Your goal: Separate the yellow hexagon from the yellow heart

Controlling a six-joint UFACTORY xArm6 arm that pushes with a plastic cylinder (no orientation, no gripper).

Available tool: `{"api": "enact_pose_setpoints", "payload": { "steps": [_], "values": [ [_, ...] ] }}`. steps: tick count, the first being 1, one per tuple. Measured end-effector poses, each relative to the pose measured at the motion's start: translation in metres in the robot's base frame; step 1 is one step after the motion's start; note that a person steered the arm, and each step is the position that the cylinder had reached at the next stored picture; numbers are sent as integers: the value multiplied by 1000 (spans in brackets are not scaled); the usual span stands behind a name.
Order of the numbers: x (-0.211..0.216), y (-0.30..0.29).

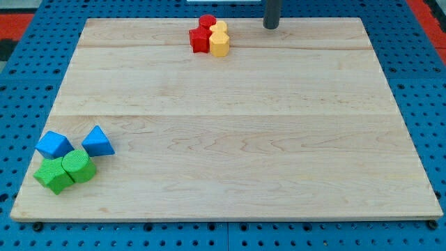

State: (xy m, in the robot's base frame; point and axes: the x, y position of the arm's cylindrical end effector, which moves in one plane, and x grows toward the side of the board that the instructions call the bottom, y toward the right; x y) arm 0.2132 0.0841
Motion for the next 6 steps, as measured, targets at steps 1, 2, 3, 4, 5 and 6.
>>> {"api": "enact_pose_setpoints", "payload": {
  "steps": [1,2,3,4,5,6],
  "values": [
    [1,-20],
    [1,-49],
    [1,-77],
    [15,-96],
    [39,-97],
    [64,-97]
  ]
}}
